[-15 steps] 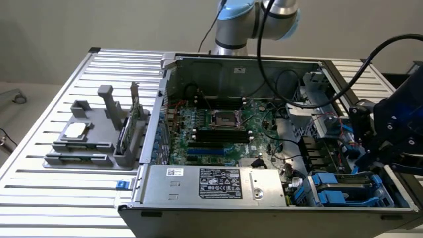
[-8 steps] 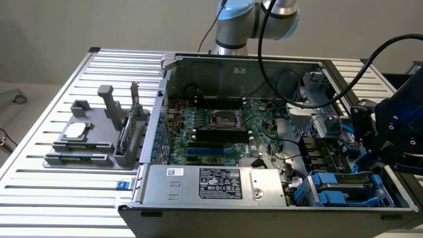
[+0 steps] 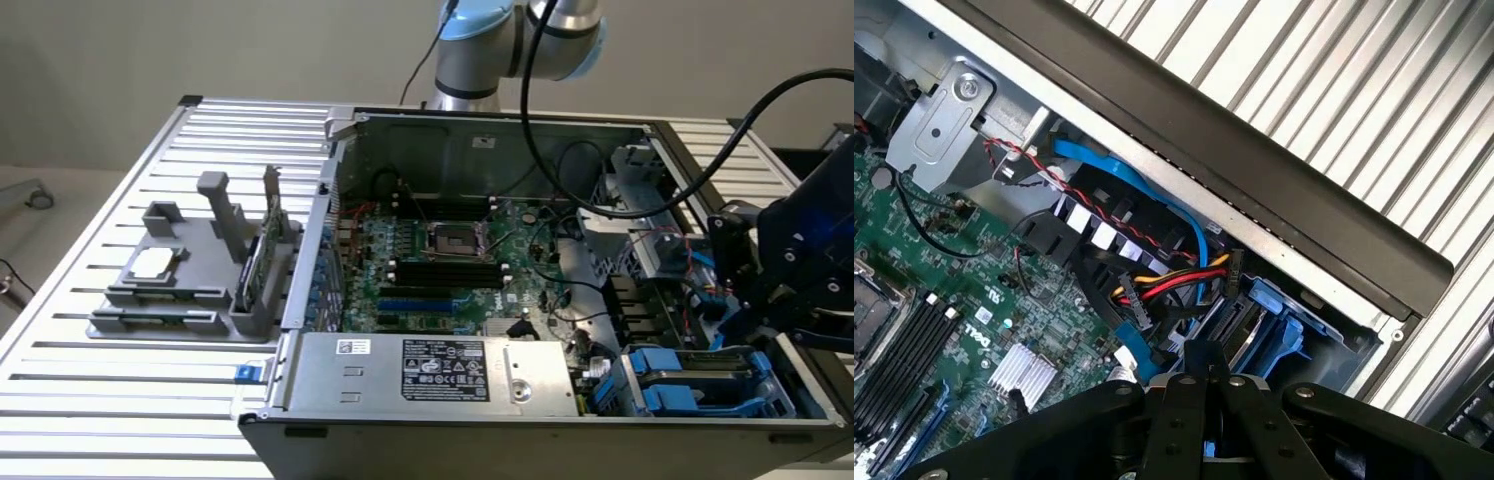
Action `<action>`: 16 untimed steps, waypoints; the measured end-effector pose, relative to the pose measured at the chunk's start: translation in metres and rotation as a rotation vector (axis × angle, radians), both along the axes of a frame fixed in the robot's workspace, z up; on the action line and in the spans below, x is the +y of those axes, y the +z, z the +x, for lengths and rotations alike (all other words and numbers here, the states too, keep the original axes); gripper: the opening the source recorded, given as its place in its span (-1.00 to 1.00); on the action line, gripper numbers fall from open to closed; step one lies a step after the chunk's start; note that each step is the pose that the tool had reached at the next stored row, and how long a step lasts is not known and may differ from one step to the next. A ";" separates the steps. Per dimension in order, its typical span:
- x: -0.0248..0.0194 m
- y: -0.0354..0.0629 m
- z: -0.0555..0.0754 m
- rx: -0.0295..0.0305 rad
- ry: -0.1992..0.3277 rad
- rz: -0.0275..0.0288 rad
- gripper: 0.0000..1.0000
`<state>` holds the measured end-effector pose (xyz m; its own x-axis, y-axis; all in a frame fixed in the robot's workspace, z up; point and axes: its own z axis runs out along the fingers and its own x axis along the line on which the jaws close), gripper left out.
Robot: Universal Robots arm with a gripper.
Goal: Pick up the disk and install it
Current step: 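Insert the first disk wire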
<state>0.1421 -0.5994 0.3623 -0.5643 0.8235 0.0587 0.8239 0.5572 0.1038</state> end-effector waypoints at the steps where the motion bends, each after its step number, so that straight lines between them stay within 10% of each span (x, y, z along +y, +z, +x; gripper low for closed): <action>1: 0.0000 0.0000 0.000 0.0000 0.000 -0.0001 -0.79; 16: 0.0000 -0.0151 0.007 -0.0002 -0.012 0.0001 -0.51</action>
<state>0.1493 -0.5994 0.3471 -0.5544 0.8302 0.0587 0.8305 0.5472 0.1041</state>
